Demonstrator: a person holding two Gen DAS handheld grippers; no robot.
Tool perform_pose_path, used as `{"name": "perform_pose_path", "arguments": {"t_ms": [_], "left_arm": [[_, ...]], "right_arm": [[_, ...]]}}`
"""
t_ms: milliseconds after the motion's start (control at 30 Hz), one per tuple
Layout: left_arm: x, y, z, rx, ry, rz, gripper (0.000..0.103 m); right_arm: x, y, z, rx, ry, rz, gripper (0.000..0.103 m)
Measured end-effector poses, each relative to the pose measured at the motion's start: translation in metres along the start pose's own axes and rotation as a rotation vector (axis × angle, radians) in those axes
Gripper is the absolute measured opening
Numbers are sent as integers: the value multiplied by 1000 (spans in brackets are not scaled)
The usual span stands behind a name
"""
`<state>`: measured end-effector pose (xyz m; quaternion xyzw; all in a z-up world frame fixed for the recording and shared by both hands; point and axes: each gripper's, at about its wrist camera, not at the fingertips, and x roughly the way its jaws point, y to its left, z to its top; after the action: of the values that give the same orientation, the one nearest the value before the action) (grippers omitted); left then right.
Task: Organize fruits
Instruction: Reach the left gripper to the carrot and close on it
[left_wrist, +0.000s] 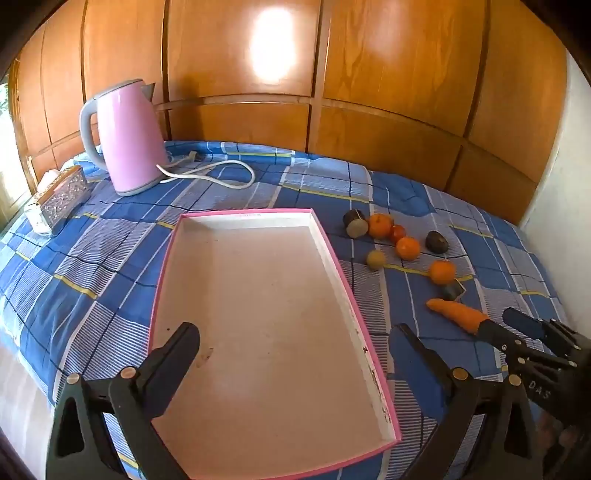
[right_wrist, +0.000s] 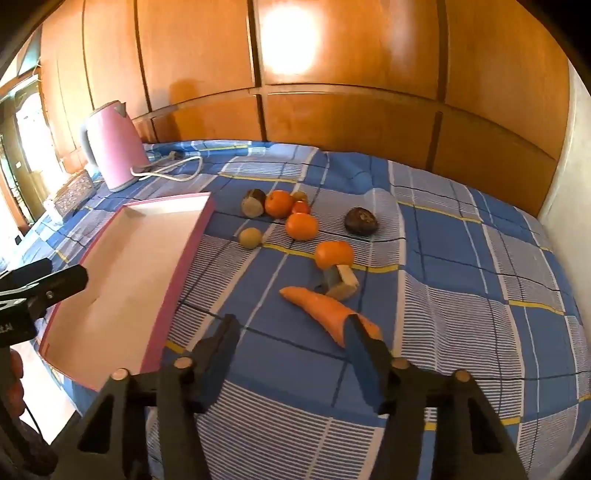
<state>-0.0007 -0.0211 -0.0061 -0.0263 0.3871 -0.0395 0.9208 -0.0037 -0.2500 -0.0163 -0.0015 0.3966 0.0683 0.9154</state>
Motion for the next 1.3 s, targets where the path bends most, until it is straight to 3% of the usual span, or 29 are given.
{"name": "perform_pose_path", "arguments": {"t_ms": [433, 700, 833, 933, 1000, 1100, 1200, 1300], "left_arm": [[7, -3, 0, -7, 28, -19, 103], [13, -5, 4, -21, 45, -82, 103], [22, -9, 7, -18, 86, -114, 103], [27, -17, 11, 1, 106, -146, 103], [34, -26, 15, 16, 151, -185, 103], [44, -43, 18, 60, 208, -192, 102], [53, -64, 20, 87, 240, -225, 91], [64, -86, 23, 98, 278, -261, 91]], "right_arm": [[20, -40, -3, 129, 60, 36, 52], [48, -60, 5, 141, 53, 61, 52], [56, -59, 5, 150, 92, 132, 54], [51, -62, 3, 226, 113, 321, 54], [42, -62, 2, 234, 77, 375, 52], [33, -66, 1, 241, 60, 335, 52], [33, -78, -1, 252, 83, 240, 52], [31, -93, -3, 282, 95, 172, 52]]}}
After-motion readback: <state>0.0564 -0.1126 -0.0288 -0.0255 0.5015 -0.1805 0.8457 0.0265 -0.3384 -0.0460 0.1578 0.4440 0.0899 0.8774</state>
